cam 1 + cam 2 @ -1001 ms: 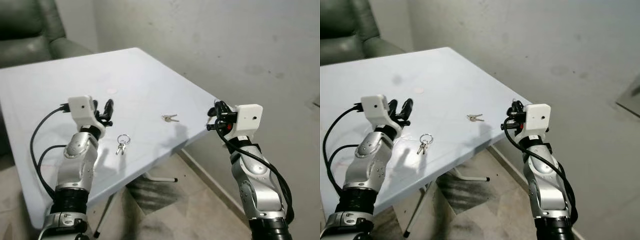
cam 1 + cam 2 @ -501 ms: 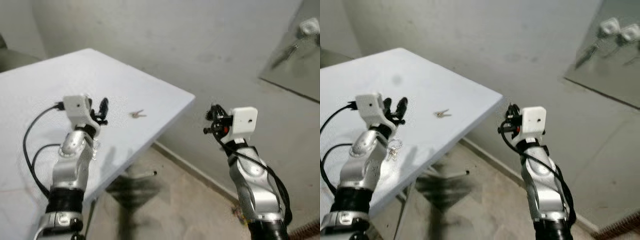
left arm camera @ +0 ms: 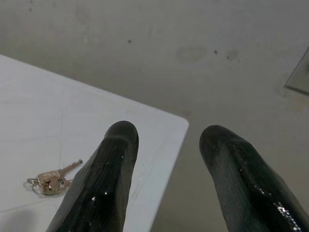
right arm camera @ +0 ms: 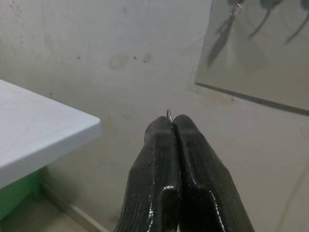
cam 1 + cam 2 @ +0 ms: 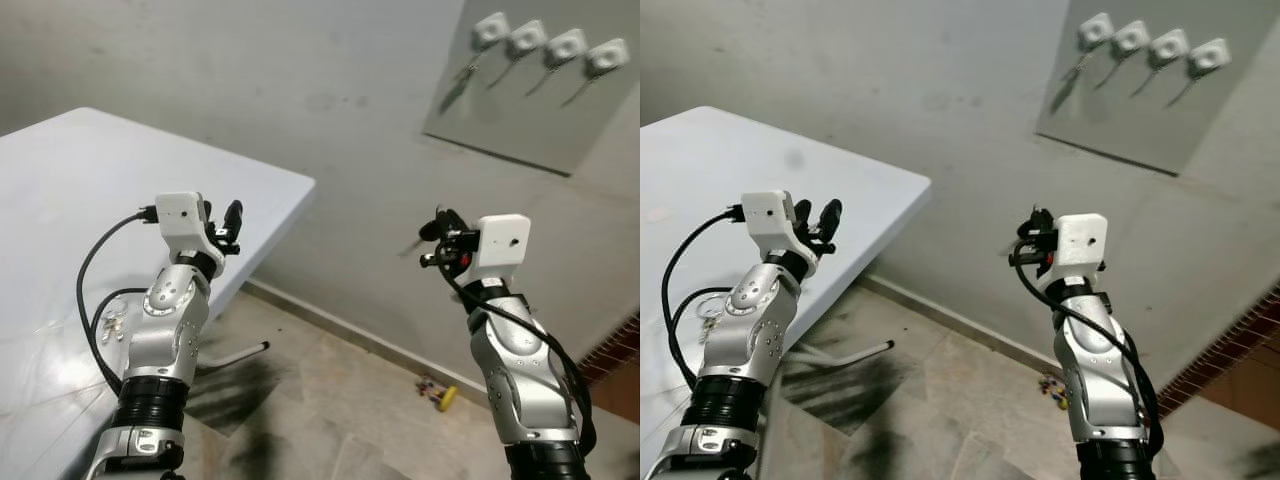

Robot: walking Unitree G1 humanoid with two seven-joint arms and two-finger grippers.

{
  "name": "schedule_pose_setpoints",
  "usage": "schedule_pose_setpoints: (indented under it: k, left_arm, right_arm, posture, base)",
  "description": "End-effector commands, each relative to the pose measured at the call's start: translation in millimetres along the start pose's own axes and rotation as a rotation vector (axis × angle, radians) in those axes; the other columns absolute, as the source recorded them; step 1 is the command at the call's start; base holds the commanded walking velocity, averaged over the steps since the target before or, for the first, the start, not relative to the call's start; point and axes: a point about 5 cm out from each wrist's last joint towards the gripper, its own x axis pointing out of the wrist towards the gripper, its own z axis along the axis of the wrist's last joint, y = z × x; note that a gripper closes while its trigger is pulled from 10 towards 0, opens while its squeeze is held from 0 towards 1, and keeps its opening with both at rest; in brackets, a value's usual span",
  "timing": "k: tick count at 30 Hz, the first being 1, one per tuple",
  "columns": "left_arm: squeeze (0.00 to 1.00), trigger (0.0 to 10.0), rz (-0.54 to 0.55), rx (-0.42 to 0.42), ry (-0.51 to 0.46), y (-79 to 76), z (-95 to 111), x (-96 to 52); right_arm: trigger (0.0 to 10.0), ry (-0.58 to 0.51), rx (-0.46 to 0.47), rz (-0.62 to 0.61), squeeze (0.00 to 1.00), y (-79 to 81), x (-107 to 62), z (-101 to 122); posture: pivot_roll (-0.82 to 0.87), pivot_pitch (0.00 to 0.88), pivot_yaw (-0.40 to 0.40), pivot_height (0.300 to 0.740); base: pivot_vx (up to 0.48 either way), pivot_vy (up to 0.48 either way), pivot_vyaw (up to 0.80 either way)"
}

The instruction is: Hang keys on a hook

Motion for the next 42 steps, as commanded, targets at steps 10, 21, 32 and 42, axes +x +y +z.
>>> schedule_pose_setpoints:
  k: [10,21,32,42]
  left_arm:
    - [0.00,10.0,-0.008,0.011,0.009,-2.7,3,0.5]
    - [0.00,10.0,-0.016,0.020,-0.017,-11.1,2,-3.0]
    - [0.00,10.0,-0.162,0.043,0.061,-31.2,-16,-27.6]
    - [0.00,10.0,-0.088,-0.032,0.047,-24.7,-6,-22.5]
  right_arm:
    - [10.0,-0.018,-0.003,0.000,0.00,-0.8,1.4,8]
    - [10.0,-0.018,-0.003,-0.011,0.00,-2.6,2.1,9]
    - [10.0,-0.015,-0.030,0.028,0.00,-2.6,-5.8,8]
    - [10.0,-0.009,-0.014,0.038,0.00,3.8,-6.0,8]
  posture:
    - [-0.07,0.001,-0.057,0.740]
    - [-0.07,0.029,-0.060,0.740]
    - [-0.07,0.050,-0.051,0.740]
    - [-0.07,0.056,-0.053,0.740]
  base:
    - [0.000,0.000,-0.66]
    - [0.000,0.000,-0.66]
    - [0.000,0.000,-0.41]
    - [0.050,0.000,0.00]
